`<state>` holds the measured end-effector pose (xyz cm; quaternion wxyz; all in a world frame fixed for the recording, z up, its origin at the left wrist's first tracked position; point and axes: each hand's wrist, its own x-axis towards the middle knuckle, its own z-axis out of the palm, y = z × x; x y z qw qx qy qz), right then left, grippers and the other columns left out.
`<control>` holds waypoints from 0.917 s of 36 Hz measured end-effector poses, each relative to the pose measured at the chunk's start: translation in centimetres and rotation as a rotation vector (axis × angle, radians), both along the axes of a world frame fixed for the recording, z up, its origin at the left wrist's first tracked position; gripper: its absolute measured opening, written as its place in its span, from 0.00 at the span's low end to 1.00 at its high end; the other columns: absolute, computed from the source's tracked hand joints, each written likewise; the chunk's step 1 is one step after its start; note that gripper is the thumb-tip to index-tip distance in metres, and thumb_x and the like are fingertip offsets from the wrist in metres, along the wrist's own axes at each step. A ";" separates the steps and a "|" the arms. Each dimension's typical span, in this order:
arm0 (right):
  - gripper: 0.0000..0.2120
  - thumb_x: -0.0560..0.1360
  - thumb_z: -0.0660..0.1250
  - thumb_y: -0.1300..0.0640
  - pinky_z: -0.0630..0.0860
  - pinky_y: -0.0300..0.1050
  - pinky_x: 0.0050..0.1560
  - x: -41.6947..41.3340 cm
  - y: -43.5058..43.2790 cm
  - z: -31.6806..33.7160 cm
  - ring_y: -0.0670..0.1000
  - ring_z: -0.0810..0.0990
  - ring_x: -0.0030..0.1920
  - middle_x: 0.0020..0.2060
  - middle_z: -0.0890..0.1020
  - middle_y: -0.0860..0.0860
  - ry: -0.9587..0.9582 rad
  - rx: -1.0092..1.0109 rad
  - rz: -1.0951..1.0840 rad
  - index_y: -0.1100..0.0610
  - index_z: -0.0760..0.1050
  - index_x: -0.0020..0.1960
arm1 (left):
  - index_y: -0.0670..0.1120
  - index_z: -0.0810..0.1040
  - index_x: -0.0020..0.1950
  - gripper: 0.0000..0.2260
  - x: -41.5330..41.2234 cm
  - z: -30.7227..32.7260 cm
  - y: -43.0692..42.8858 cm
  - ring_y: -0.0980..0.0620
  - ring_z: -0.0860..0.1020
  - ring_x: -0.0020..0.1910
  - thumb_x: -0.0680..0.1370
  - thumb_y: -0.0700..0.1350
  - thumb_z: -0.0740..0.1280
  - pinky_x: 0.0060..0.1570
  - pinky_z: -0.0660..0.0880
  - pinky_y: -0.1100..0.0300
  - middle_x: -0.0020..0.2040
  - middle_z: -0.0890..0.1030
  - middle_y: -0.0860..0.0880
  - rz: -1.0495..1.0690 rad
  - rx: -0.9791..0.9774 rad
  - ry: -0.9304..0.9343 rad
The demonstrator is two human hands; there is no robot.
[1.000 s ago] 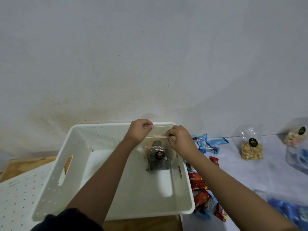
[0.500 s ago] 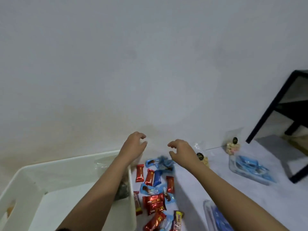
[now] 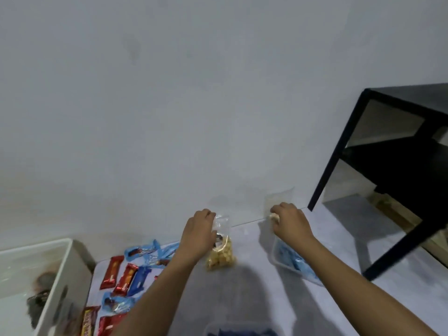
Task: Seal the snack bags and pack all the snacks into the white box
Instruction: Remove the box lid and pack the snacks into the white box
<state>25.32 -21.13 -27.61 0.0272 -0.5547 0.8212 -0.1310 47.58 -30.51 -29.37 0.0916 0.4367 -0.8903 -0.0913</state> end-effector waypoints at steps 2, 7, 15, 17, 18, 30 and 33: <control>0.16 0.72 0.62 0.62 0.69 0.46 0.51 -2.5 -0.7 -0.6 0.56 0.74 0.56 0.55 0.78 0.54 0.013 -0.007 0.020 0.57 0.76 0.59 | 0.43 0.69 0.67 0.20 -1.8 -1.0 -0.1 0.44 0.70 0.63 0.74 0.43 0.63 0.59 0.67 0.54 0.65 0.71 0.45 0.038 0.010 -0.010; 0.19 0.72 0.62 0.65 0.69 0.49 0.57 -6.6 -3.0 -1.8 0.57 0.71 0.61 0.61 0.74 0.55 -0.003 -0.054 0.054 0.59 0.73 0.63 | 0.38 0.76 0.57 0.23 -3.7 -4.1 -0.7 0.39 0.78 0.52 0.62 0.39 0.70 0.47 0.76 0.50 0.54 0.79 0.40 0.126 -0.038 0.023; 0.16 0.69 0.64 0.69 0.72 0.55 0.51 -9.0 -6.2 -5.3 0.63 0.72 0.54 0.55 0.75 0.61 -0.054 -0.202 0.104 0.63 0.73 0.56 | 0.48 0.75 0.54 0.24 -4.8 -7.0 -1.7 0.52 0.74 0.51 0.59 0.42 0.75 0.50 0.70 0.57 0.50 0.80 0.51 0.234 -0.250 -0.021; 0.14 0.67 0.66 0.69 0.73 0.54 0.44 -9.2 -6.6 -6.5 0.64 0.75 0.49 0.50 0.77 0.61 0.007 -0.282 0.117 0.63 0.75 0.52 | 0.48 0.74 0.54 0.23 -5.0 -7.5 -2.0 0.53 0.69 0.51 0.61 0.42 0.74 0.51 0.61 0.57 0.50 0.79 0.51 0.244 -0.272 -0.016; 0.12 0.66 0.67 0.70 0.73 0.53 0.42 -9.3 -6.7 -6.9 0.64 0.75 0.47 0.48 0.78 0.60 0.039 -0.316 0.113 0.63 0.75 0.50 | 0.49 0.73 0.54 0.22 -5.0 -7.7 -2.1 0.53 0.68 0.50 0.62 0.42 0.74 0.50 0.60 0.57 0.49 0.79 0.51 0.248 -0.292 -0.020; 0.04 0.71 0.68 0.67 0.67 0.47 0.40 -10.4 -7.5 -8.1 0.59 0.74 0.42 0.40 0.78 0.55 0.039 -0.430 0.141 0.61 0.75 0.39 | 0.48 0.76 0.46 0.20 -5.7 -8.7 -3.0 0.50 0.65 0.44 0.58 0.38 0.77 0.46 0.58 0.57 0.44 0.75 0.49 0.300 -0.316 -0.141; 0.05 0.71 0.66 0.67 0.68 0.47 0.40 -10.4 -7.4 -8.4 0.59 0.75 0.41 0.38 0.79 0.54 0.022 -0.423 0.138 0.60 0.75 0.39 | 0.48 0.77 0.46 0.20 -5.9 -9.1 -3.0 0.50 0.65 0.45 0.58 0.37 0.77 0.46 0.58 0.57 0.45 0.75 0.49 0.310 -0.284 -0.141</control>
